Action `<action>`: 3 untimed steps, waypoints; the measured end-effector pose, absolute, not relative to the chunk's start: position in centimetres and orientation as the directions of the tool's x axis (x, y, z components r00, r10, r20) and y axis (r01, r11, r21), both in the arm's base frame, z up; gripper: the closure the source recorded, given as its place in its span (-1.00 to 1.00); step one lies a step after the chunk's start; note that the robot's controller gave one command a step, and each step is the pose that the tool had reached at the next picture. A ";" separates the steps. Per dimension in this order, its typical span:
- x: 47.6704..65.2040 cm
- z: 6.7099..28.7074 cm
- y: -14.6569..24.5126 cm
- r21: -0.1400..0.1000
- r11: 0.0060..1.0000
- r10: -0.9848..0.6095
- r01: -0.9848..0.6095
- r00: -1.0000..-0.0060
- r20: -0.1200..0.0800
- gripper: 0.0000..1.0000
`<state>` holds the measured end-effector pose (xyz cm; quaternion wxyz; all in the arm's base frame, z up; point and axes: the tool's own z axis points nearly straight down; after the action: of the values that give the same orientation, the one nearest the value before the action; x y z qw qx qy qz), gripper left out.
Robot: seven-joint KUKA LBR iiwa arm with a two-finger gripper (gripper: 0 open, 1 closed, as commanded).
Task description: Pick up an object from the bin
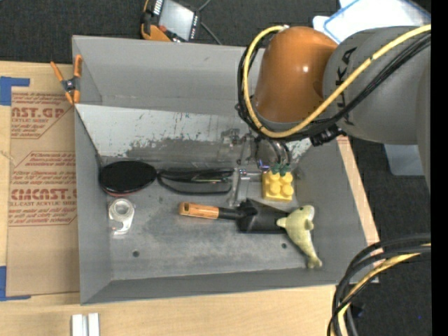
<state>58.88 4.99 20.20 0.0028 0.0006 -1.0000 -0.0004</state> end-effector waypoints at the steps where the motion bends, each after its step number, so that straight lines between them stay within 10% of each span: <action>1: 59.1 20.6 5.0 0.001 1.000 0.000 0.000 -1.000 -0.002 -1.00; 2: 51.5 6.7 1.1 0.002 0.990 0.144 0.144 -0.990 0.003 -1.00; 3: 50.5 15.2 0.1 0.003 1.000 0.019 0.019 -1.000 -0.018 -1.00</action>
Offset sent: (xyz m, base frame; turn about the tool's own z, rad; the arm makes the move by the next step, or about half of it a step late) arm -0.0722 -0.0399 -0.1320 0.1452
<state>50.47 0.08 15.22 -0.0093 -0.0097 -0.9999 -0.0017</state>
